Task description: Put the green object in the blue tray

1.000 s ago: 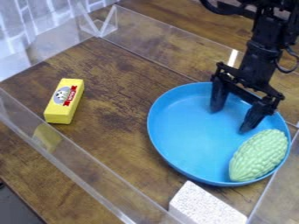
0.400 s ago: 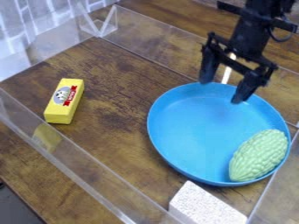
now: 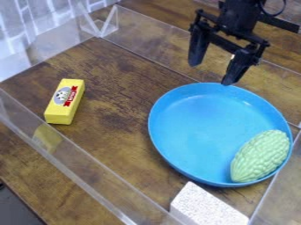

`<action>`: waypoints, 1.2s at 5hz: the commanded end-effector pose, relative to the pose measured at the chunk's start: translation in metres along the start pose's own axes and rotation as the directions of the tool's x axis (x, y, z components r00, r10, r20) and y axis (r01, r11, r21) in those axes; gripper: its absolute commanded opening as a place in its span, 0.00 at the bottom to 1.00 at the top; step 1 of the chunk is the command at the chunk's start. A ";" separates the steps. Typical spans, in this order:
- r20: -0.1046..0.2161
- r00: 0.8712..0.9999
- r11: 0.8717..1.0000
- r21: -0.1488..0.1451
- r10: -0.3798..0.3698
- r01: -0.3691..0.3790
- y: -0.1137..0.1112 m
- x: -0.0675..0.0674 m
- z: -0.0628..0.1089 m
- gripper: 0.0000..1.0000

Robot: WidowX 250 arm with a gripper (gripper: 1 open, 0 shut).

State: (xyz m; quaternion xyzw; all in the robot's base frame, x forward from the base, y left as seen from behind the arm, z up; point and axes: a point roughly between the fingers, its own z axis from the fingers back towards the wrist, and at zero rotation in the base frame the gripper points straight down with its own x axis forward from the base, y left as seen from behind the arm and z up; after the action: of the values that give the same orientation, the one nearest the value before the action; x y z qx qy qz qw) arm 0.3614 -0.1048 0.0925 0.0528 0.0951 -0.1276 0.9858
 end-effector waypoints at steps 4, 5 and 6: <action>0.045 0.997 0.997 -0.036 0.070 -0.068 0.018 -0.012 0.017 1.00; 0.031 0.996 0.996 -0.041 0.081 -0.079 0.022 -0.015 0.013 1.00; 0.020 0.995 0.995 -0.046 0.094 -0.093 0.027 -0.019 0.011 1.00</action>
State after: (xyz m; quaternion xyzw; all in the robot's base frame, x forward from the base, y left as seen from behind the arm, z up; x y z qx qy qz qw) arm 0.3476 -0.0812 0.0716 0.0438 0.1369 -0.0889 0.9856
